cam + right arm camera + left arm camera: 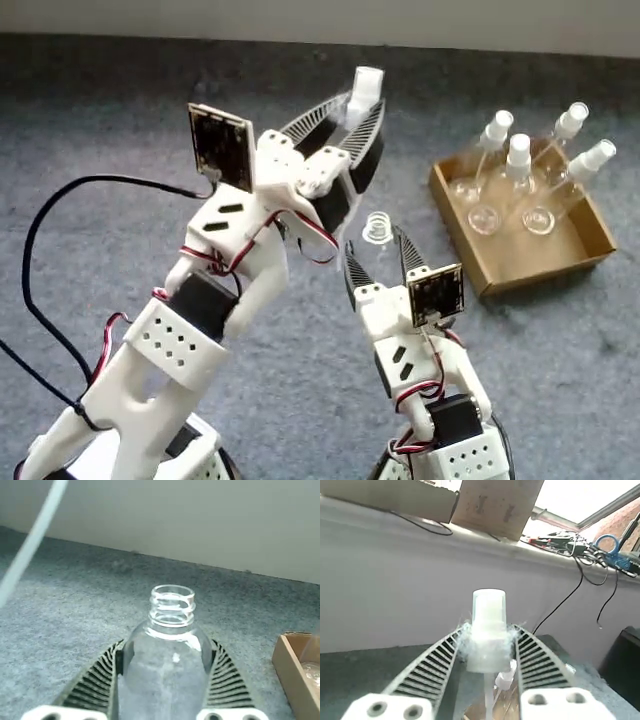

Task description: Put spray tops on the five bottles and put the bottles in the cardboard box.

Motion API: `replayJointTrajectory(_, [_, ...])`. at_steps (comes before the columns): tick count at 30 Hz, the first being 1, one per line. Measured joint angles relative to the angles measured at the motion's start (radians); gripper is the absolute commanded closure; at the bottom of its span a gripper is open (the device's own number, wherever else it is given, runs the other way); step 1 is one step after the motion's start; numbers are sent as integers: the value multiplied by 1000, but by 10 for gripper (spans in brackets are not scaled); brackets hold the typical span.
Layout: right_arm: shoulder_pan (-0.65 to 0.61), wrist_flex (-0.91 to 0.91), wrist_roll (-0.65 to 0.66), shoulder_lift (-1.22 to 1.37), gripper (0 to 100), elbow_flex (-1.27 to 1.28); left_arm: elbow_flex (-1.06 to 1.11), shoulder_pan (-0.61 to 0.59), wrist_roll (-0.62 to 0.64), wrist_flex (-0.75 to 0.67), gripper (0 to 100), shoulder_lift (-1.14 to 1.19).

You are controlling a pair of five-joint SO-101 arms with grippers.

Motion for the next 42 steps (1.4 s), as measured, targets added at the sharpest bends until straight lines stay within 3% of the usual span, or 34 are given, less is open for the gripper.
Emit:
replayJointTrajectory(16, [0,0,0,0,925,0,292,23,6,-701,995,-38])
replayJointTrajectory(22, [0,0,0,0,925,0,272,21,6,-733,995,-26])
replayJointTrajectory(29, [-2,0,0,0,925,0,176,21,6,-726,995,161])
replayJointTrajectory(37, [0,0,0,0,925,0,169,21,6,-726,995,170])
replayJointTrajectory(42, [-2,0,0,0,925,0,140,21,-66,-730,995,219])
